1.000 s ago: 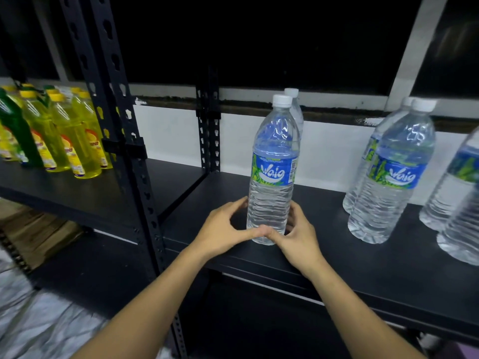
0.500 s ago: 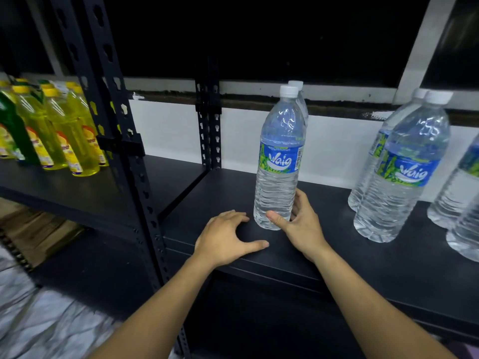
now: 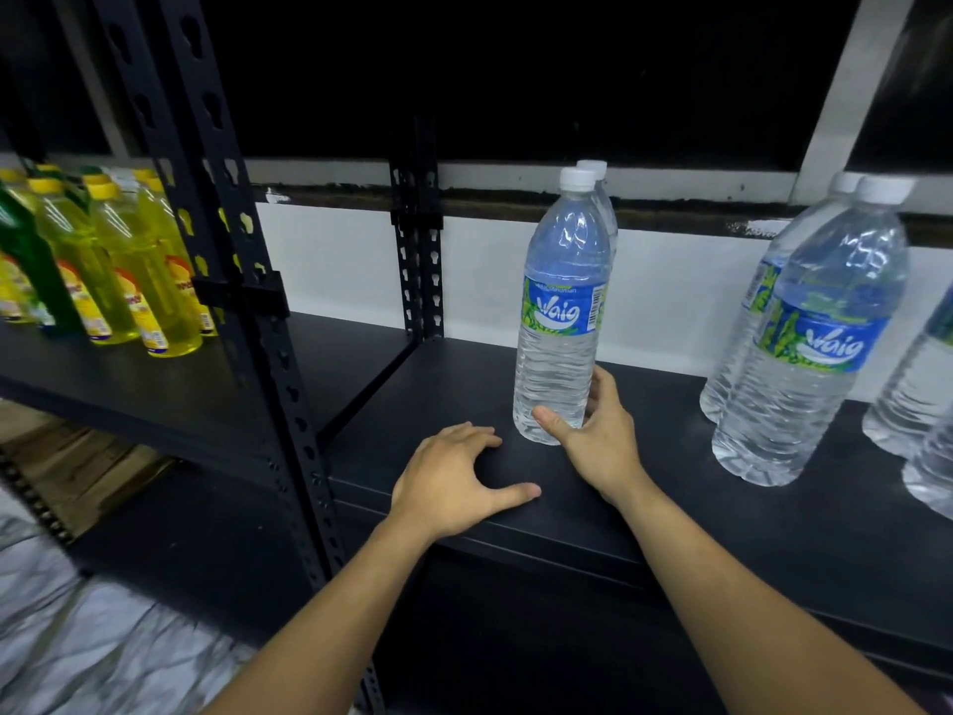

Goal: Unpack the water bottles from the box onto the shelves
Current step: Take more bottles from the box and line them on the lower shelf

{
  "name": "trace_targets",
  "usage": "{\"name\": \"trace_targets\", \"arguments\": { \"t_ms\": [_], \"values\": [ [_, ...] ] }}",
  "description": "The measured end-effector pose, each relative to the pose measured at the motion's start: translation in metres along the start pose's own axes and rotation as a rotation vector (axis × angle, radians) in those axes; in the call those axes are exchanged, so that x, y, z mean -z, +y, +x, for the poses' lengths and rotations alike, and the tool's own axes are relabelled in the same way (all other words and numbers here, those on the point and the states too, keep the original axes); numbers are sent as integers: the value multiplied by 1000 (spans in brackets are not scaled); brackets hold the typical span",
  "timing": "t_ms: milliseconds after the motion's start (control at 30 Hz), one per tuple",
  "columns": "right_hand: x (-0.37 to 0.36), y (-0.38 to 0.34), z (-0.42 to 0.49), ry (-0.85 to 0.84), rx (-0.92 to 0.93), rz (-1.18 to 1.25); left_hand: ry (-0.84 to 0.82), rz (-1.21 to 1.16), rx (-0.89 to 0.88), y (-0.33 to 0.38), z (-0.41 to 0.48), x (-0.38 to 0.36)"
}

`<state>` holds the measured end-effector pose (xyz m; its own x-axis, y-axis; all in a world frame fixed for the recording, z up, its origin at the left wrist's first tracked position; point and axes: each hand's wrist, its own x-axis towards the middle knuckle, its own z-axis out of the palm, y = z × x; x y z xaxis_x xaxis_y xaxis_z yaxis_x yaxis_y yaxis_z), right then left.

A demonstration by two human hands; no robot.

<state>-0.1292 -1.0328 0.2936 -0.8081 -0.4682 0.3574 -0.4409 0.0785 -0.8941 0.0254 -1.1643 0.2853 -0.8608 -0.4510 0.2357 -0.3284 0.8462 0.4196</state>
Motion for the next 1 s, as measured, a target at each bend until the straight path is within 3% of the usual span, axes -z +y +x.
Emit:
{"name": "trace_targets", "arguments": {
  "t_ms": [633, 833, 1000],
  "values": [
    [0, 2, -3, 67, 22, -36, 57, -2, -17, -4, 1, -4],
    [15, -11, -41, 174, -16, -156, 94, 114, -19, 11, -33, -5],
    [39, -22, -95, 43, 98, -427, 50, 80, -14, 25, -78, -1]
  ]
}}
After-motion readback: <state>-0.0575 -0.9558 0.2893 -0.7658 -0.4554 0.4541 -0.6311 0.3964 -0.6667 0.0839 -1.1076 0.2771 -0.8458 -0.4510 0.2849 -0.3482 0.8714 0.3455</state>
